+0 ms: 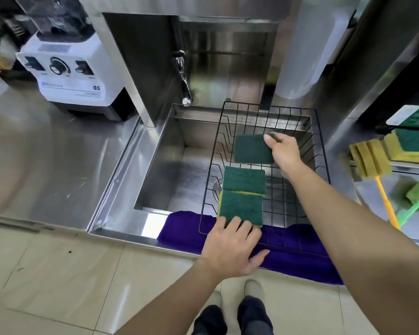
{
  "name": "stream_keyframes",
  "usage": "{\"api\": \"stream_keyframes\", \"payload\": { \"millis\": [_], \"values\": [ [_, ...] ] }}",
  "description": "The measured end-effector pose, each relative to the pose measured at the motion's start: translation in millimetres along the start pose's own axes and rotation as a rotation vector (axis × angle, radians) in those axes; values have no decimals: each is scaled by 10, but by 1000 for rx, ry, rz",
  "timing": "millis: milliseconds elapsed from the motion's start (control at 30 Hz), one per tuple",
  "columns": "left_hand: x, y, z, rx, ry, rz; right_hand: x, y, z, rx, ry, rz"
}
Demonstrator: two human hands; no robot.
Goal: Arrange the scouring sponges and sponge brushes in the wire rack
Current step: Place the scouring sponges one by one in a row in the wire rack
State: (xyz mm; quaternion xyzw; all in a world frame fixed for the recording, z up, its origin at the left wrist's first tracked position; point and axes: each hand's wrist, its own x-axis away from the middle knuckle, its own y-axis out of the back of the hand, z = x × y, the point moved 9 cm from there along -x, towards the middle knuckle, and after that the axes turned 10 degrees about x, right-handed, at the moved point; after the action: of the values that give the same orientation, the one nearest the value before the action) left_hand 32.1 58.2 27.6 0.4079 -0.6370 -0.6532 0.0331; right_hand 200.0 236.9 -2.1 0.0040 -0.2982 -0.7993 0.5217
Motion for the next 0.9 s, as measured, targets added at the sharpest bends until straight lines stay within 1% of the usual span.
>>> {"api": "stream_keyframes", "payload": {
  "millis": [200,267,400,467,600,733,833,900],
  "values": [
    [-11,-1,9,-9,10,9,-10,-207,-117,81,-78,27],
    [-11,4,4,-9,12,3,-40,-193,-157,102,-88,-2],
    [-15,7,9,-11,16,2,-59,-172,-174,45,-101,-82],
    [-16,13,10,-9,18,-2,-52,-208,-151,50,-82,-85],
    [-18,20,7,-3,18,-7,-48,-266,-168,163,-49,-7],
    [-20,17,7,-1,18,-2,-88,-231,-184,221,-16,56],
    [-24,20,2,-5,13,-3,-90,-252,-186,262,-26,157],
    [-26,20,1,-2,9,0,-39,-241,-169,332,-16,226]
  ]
}}
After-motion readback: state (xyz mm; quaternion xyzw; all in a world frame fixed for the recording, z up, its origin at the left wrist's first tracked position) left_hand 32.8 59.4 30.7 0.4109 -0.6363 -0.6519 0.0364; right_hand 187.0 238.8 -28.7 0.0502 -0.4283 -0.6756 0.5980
